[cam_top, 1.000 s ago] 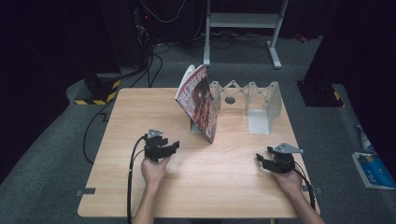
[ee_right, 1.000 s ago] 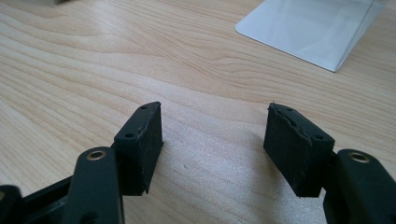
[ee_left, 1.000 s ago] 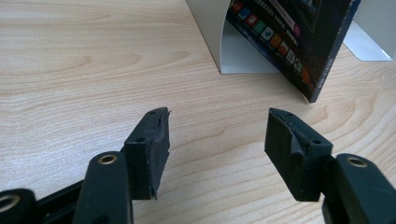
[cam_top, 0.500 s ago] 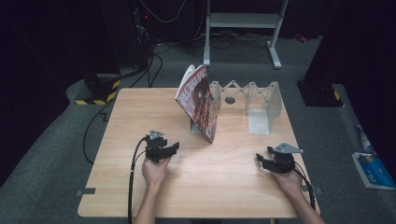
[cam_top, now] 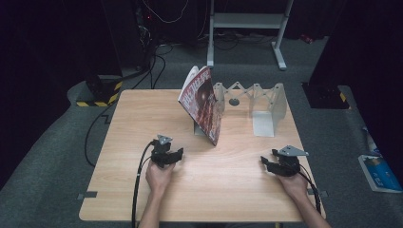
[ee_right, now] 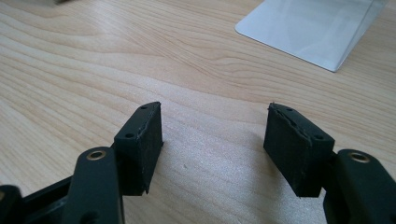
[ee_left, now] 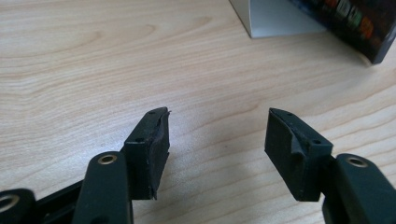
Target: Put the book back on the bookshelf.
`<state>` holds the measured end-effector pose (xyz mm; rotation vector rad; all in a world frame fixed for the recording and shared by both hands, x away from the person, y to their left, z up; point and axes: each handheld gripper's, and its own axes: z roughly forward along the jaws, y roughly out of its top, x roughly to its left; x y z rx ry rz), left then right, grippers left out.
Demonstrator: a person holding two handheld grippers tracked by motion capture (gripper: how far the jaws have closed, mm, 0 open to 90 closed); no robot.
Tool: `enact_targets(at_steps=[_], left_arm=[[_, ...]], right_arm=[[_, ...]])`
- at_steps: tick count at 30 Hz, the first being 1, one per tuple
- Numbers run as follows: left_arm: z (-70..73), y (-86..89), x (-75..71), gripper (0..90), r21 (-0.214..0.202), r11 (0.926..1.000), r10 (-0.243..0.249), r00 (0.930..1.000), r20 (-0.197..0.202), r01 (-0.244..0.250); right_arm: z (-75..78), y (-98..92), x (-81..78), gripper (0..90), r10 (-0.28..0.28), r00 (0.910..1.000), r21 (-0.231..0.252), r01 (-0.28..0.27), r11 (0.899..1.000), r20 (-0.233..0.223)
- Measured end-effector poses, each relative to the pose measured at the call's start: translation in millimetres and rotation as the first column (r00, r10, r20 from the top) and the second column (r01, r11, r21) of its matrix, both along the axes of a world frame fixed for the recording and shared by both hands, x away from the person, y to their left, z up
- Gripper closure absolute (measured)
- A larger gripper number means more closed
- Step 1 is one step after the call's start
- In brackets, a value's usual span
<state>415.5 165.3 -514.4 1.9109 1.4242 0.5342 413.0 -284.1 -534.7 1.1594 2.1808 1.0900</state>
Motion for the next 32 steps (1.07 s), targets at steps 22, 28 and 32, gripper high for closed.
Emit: enact_targets(at_steps=[22, 28, 32], left_arm=[[-21.1, -10.6, -9.3, 32.1, 0.035, 0.9993, -0.013, 0.9911, 0.132, 0.009], [-21.4, -10.9, -9.6, 32.1, 0.034, 0.9994, -0.010, 0.9908, 0.135, 0.006], [-21.5, -11.3, -10.0, 32.1, 0.030, 0.9995, -0.007, 0.9909, 0.135, 0.003]], right_arm=[[-0.1, -0.1, -0.7, 36.8, 0.000, 1.0000, -0.001, 0.000, 1.000, 0.004], [-0.1, -0.1, -0.7, 36.8, -0.001, 1.0000, -0.001, 0.001, 1.000, 0.004], [-0.1, -0.3, -0.8, 36.8, 0.000, 1.0000, -0.002, 0.000, 1.000, 0.004]])
